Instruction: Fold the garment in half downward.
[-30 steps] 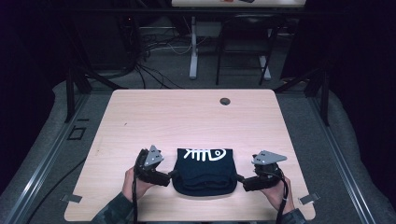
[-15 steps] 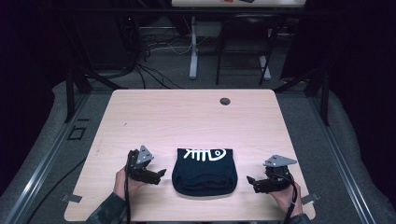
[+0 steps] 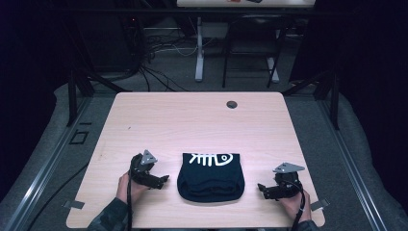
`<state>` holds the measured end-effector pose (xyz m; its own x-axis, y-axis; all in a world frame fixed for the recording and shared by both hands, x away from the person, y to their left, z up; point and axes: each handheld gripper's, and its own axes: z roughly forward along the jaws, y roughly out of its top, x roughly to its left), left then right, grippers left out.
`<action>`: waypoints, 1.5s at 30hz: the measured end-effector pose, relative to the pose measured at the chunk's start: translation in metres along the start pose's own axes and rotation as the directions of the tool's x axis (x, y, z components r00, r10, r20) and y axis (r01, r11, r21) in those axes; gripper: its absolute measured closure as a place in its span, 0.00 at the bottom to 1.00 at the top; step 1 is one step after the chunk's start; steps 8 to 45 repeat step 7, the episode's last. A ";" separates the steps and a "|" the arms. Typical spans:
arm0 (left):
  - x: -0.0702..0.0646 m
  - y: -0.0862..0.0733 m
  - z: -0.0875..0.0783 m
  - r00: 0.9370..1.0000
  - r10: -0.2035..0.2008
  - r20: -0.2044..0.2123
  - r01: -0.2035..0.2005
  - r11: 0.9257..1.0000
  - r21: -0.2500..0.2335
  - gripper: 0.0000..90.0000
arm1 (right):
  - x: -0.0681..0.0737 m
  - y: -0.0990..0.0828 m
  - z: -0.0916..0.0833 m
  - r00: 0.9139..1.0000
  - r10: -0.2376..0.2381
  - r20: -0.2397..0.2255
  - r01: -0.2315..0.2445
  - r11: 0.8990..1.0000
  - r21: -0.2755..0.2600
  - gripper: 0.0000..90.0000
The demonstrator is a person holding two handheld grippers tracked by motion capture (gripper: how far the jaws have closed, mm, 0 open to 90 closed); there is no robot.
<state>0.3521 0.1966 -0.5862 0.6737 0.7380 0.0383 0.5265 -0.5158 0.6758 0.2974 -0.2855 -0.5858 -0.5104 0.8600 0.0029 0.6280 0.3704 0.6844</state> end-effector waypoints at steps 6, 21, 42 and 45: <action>0.003 -0.002 0.002 0.999 -0.029 0.026 0.029 1.000 -0.011 0.00 | -0.002 -0.003 0.002 1.000 0.005 0.002 -0.005 1.000 -0.025 0.00; 0.003 -0.002 0.002 0.999 -0.029 0.025 0.030 0.999 -0.012 0.00 | -0.002 -0.003 0.003 1.000 0.011 0.009 -0.010 0.999 -0.038 0.00; 0.003 -0.002 0.002 0.999 -0.029 0.025 0.030 0.999 -0.012 0.00 | -0.002 -0.003 0.003 1.000 0.011 0.009 -0.010 0.999 -0.038 0.00; 0.003 -0.002 0.002 0.999 -0.029 0.025 0.030 0.999 -0.012 0.00 | -0.002 -0.003 0.003 1.000 0.011 0.009 -0.010 0.999 -0.038 0.00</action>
